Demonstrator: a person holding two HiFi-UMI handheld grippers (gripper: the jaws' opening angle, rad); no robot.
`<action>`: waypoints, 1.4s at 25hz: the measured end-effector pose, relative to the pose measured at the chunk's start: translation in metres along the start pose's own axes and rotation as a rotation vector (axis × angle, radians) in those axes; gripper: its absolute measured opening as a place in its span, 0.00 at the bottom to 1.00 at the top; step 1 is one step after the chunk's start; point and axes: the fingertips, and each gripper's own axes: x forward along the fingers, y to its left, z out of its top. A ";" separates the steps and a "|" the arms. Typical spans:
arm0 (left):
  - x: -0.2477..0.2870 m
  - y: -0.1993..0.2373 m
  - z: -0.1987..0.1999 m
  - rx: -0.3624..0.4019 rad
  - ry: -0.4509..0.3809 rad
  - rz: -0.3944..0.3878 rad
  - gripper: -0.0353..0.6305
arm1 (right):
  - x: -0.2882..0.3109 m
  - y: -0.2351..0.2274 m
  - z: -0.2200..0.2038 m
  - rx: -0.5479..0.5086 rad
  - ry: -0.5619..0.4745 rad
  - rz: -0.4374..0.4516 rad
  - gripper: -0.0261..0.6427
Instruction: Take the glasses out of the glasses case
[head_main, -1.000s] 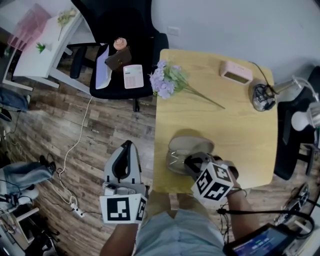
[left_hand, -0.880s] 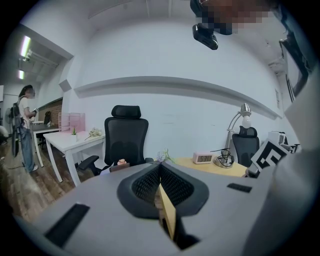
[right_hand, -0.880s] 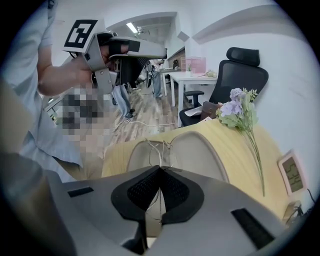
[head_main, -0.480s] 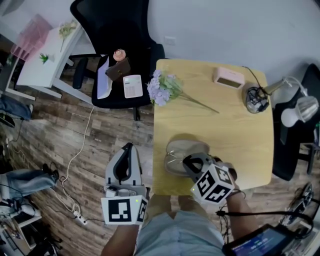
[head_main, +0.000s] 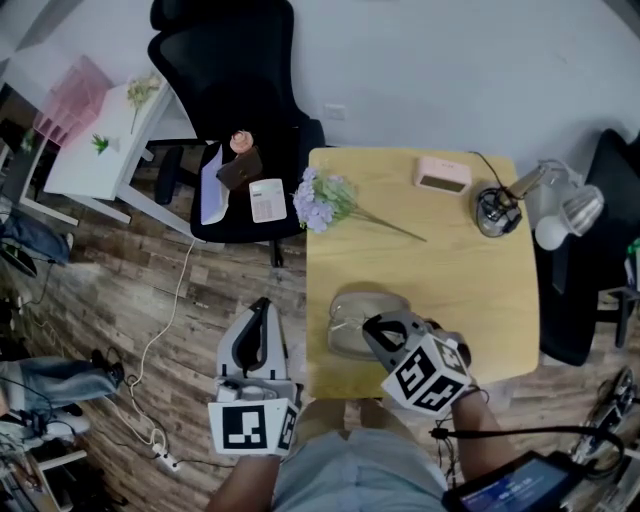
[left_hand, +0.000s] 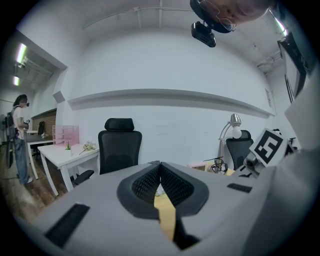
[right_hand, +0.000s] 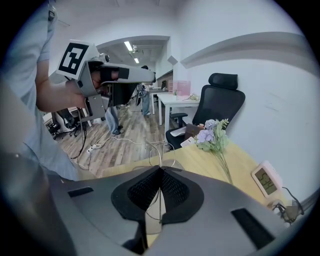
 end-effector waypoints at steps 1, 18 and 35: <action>-0.002 -0.001 0.003 0.004 -0.005 -0.002 0.06 | -0.003 -0.002 0.003 0.003 -0.010 -0.012 0.07; -0.028 -0.039 0.068 0.073 -0.181 -0.067 0.06 | -0.098 -0.027 0.074 0.007 -0.285 -0.277 0.07; -0.041 -0.058 0.169 0.125 -0.422 -0.093 0.06 | -0.260 -0.050 0.161 -0.002 -0.729 -0.670 0.07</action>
